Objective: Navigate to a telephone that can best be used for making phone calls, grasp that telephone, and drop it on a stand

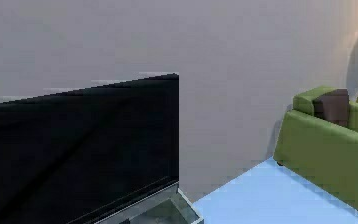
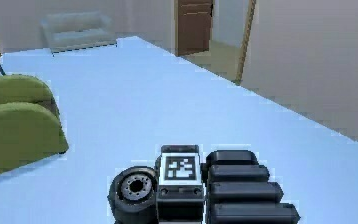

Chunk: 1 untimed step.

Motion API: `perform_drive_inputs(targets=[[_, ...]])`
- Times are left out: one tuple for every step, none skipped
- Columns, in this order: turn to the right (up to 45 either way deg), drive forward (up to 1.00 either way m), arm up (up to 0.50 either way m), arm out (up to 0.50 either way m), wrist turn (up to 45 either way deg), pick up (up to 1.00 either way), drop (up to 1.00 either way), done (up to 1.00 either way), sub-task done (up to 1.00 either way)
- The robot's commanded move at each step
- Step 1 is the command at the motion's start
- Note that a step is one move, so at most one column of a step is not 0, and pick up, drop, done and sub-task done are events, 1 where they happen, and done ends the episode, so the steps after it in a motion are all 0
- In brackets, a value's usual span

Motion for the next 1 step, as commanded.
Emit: perform_drive_inputs(targets=[[15.0, 0.00, 0.00, 0.00, 0.0, 0.00, 0.00, 0.00, 0.00]])
